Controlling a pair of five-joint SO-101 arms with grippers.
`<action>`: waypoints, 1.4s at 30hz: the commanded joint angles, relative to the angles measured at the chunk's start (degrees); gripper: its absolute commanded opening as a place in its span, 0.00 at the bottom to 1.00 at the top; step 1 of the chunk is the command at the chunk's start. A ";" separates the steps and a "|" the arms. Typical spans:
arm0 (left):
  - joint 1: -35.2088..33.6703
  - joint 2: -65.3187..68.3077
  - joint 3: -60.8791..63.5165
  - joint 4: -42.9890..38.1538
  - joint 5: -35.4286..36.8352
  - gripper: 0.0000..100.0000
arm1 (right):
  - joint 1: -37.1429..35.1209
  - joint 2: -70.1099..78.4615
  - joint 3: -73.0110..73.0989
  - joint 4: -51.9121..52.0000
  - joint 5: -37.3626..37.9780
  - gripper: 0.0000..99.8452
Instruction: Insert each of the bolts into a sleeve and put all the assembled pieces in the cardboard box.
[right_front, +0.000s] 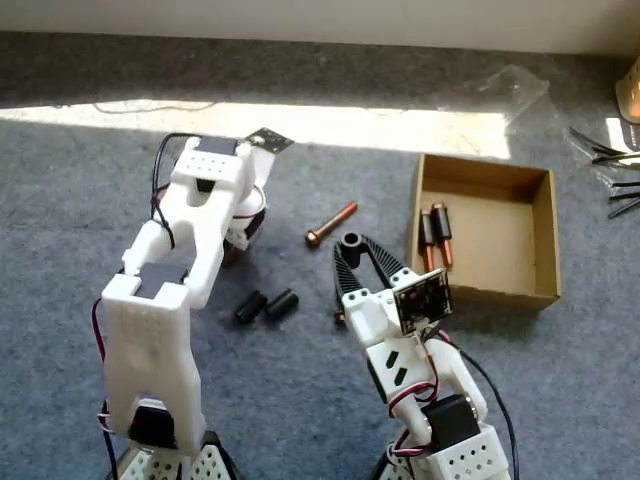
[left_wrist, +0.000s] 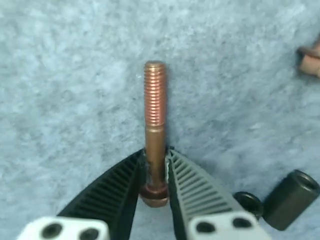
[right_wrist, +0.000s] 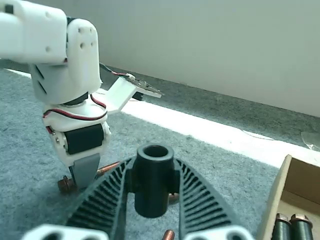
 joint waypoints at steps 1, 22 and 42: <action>-2.24 -1.10 -2.77 0.62 -0.53 0.07 | -0.31 -0.75 8.31 0.13 -0.09 0.01; -2.95 -1.10 -15.43 12.75 -23.56 0.01 | -0.31 -0.75 8.31 0.13 -0.09 0.01; -5.32 -1.01 -15.60 12.84 -76.92 0.01 | -0.31 -0.75 8.31 0.13 -0.09 0.01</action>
